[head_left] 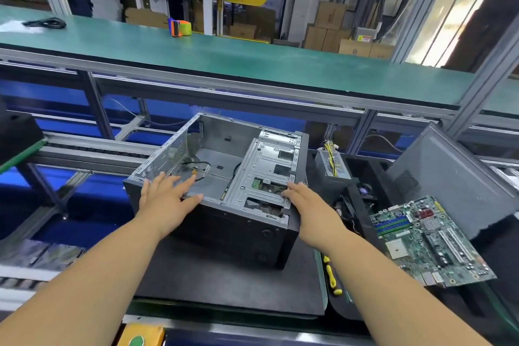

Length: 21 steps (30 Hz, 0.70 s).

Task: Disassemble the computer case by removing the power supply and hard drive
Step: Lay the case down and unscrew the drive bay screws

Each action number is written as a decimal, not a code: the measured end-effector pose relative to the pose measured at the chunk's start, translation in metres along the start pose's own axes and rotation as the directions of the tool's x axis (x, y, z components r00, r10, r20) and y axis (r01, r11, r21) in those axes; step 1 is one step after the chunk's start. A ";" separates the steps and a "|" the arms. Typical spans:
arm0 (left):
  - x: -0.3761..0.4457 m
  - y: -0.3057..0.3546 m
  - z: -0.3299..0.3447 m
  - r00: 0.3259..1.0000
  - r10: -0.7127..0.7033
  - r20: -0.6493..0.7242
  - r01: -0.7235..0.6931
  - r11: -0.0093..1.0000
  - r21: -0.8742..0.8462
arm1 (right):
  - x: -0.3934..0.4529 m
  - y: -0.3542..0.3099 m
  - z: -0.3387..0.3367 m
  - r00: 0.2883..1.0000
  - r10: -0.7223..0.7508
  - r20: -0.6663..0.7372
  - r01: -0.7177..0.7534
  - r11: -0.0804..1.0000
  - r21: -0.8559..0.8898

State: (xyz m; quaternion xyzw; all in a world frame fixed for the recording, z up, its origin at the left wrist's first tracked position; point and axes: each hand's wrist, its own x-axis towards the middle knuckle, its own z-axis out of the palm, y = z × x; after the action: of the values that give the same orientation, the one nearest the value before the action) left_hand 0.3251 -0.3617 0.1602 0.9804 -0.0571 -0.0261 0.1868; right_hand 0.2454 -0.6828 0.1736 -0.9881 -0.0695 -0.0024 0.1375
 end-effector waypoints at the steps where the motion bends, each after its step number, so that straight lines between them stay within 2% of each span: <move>1: -0.002 0.002 0.000 1.000 -0.013 -0.005 0.013 1.000 -0.011 | 0.001 0.000 0.001 1.000 -0.003 -0.011 0.003 1.000 -0.001; 7: -0.017 0.032 0.011 0.972 -0.147 -0.182 0.122 0.982 -0.144 | 0.006 0.006 -0.004 0.996 -0.060 -0.062 0.061 0.998 0.010; 10: -0.023 0.066 0.026 0.914 -0.325 -0.243 0.276 0.937 -0.214 | 0.008 0.012 -0.008 0.993 -0.093 -0.079 0.091 0.996 -0.022; 13: -0.022 0.110 0.041 0.809 -0.577 -0.116 0.458 0.740 -0.493 | 0.012 0.020 -0.014 0.989 -0.131 -0.065 0.127 0.990 -0.067; 16: -0.014 0.137 0.050 0.737 -0.668 0.102 0.534 0.483 -0.693 | 0.017 0.029 -0.021 0.984 -0.180 -0.007 0.179 0.979 -0.101; 18: -0.011 0.139 0.056 0.727 -0.676 0.122 0.532 0.442 -0.722 | 0.020 0.032 -0.023 0.977 -0.210 0.016 0.211 0.971 -0.115; 21: -0.015 0.133 0.059 0.744 -0.663 0.087 0.513 0.483 -0.710 | 0.023 0.033 -0.022 0.969 -0.248 0.018 0.248 0.961 -0.121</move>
State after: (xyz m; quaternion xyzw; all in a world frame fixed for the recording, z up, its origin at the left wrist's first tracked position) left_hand 0.2920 -0.5044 0.1551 0.7906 0.3165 -0.0098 0.5241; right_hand 0.2730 -0.7173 0.1863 -0.9781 -0.1925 -0.0225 0.0752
